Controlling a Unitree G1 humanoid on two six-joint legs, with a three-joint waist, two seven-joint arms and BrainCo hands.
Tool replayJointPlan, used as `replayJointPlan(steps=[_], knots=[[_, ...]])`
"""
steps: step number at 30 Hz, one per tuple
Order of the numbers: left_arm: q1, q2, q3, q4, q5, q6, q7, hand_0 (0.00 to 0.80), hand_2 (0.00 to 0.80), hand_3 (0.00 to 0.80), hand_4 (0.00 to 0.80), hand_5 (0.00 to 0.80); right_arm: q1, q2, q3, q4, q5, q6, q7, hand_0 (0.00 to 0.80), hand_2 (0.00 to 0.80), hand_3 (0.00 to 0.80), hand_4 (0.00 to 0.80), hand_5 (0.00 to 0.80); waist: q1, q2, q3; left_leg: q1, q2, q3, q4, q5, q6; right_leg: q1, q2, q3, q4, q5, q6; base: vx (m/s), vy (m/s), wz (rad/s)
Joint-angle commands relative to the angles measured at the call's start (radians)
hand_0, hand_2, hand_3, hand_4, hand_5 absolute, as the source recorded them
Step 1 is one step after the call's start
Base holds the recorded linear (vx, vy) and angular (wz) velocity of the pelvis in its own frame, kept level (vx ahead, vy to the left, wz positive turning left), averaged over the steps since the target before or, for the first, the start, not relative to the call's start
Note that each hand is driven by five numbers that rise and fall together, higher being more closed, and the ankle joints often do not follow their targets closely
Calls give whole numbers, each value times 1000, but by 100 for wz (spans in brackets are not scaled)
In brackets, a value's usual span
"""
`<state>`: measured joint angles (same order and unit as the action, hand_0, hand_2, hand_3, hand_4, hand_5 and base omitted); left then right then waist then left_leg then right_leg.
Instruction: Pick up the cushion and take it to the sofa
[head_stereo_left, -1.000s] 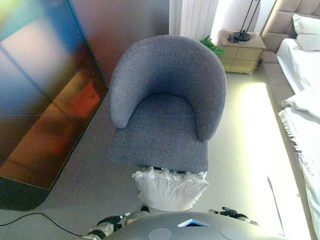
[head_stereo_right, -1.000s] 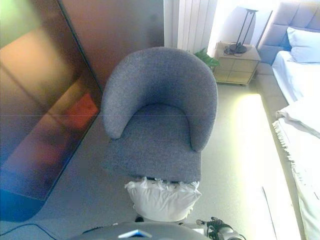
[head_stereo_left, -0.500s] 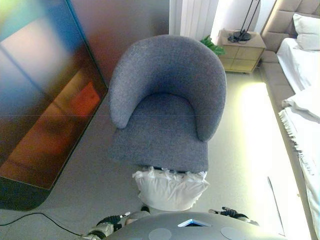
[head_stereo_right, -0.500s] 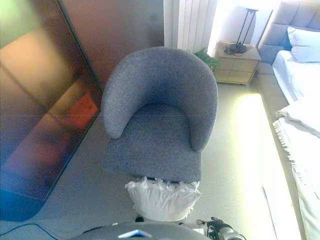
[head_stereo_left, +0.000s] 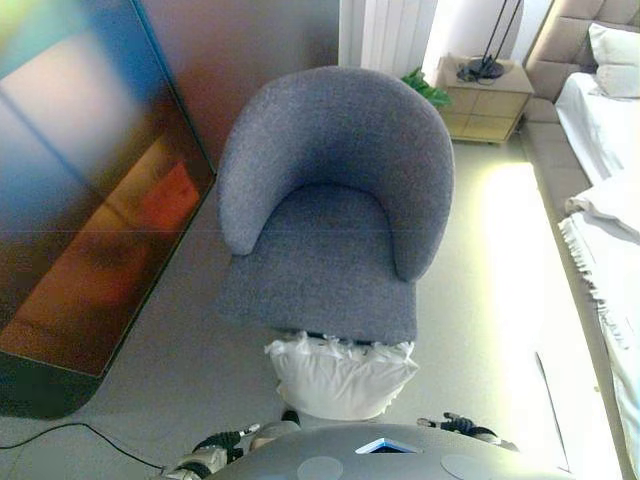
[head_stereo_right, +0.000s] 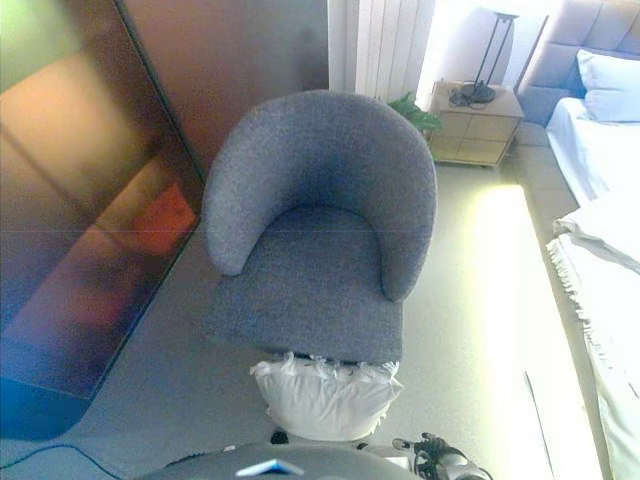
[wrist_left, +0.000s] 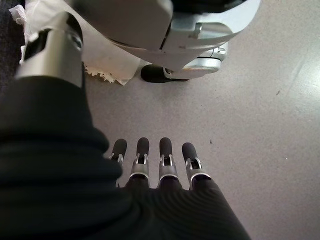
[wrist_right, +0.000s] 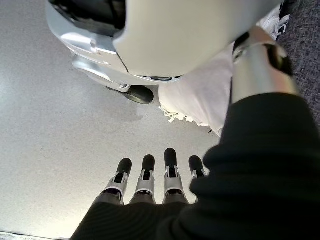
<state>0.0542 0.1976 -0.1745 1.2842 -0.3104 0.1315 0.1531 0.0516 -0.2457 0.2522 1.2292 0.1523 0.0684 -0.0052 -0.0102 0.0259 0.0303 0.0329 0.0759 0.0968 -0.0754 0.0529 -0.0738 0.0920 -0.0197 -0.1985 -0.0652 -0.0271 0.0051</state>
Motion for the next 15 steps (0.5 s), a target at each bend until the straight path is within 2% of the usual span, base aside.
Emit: replayJointPlan(steps=[1, 5, 10, 15], knots=[[-112, 23, -17, 15, -61, -60, 16, 0, 0, 0, 0, 0, -108, 17, 35, -28, 80, -36, -30, 0, 0, 0, 0, 0, 20, -46, 99, -88, -59, 22, 128, -80, 68, -159, -74, 40, 141, 17, 59, -200, 4, 2], [-184, 40, -44, -40, -126, -117, 24, 0, 0, 0, 0, 0, -184, -6, 50, -98, 155, -88, -65, 0, 0, 0, 0, 0, 24, -45, 201, -286, -54, 5, 314, -98, 71, -363, -86, 36, 341, -29, 38, -252, -10, 14], [-231, 59, -57, -126, -173, -159, 63, 0, 0, 0, 0, 0, -217, -38, 50, -156, 192, -123, -96, 0, 0, 0, 0, 0, 26, -49, 249, -485, -49, -10, 518, -162, 69, -542, -113, 44, 525, -88, 18, -90, 3, 18], [-305, 68, -70, -181, -215, -214, 101, 0, 0, 0, 0, 0, -286, -77, 47, -154, 249, -156, -118, 0, 0, 0, 0, 0, 27, -36, 296, -678, -46, -15, 716, -224, 71, -723, -121, 61, 712, -131, -5, -72, 6, 5]])
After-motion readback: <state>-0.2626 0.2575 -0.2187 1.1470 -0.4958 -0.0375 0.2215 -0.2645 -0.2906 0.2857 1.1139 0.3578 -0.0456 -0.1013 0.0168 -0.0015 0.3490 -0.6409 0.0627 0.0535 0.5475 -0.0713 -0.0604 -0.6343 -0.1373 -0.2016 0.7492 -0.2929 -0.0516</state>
